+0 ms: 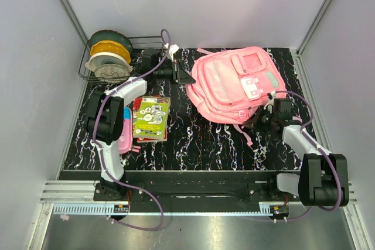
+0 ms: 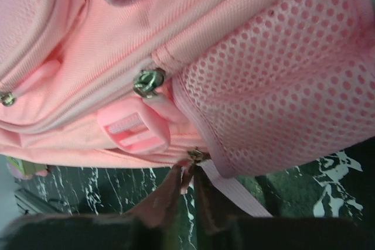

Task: Pack the student bag
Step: Unzip the student bag at the center of the board.

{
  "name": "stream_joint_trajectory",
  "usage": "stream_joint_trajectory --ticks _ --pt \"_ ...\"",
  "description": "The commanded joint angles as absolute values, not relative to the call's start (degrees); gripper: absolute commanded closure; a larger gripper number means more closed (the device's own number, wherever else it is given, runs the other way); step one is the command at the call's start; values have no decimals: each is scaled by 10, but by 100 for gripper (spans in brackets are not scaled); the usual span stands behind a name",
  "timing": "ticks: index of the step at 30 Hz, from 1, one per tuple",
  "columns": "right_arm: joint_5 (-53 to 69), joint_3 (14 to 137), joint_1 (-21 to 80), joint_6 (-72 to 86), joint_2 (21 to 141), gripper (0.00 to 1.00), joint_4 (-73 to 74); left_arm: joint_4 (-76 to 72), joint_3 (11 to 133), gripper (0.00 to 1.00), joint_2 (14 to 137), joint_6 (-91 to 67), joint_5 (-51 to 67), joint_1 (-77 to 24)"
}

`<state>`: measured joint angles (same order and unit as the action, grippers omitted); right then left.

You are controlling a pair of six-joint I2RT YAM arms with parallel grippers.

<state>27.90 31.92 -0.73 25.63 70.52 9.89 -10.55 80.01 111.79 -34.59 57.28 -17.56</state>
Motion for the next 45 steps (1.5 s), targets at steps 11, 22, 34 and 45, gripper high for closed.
stream_joint_trajectory --ticks 11,22,34,45 --pt "419 315 15 360 682 100 -19 -209 769 86 1059 -349 583 -192" --pt "397 286 136 447 713 100 -117 -368 671 88 1033 -416 534 -233" --pt "314 429 90 312 726 100 110 -406 565 92 961 -428 448 -243" --pt "61 380 322 410 676 100 54 -456 440 100 889 -450 195 -347"
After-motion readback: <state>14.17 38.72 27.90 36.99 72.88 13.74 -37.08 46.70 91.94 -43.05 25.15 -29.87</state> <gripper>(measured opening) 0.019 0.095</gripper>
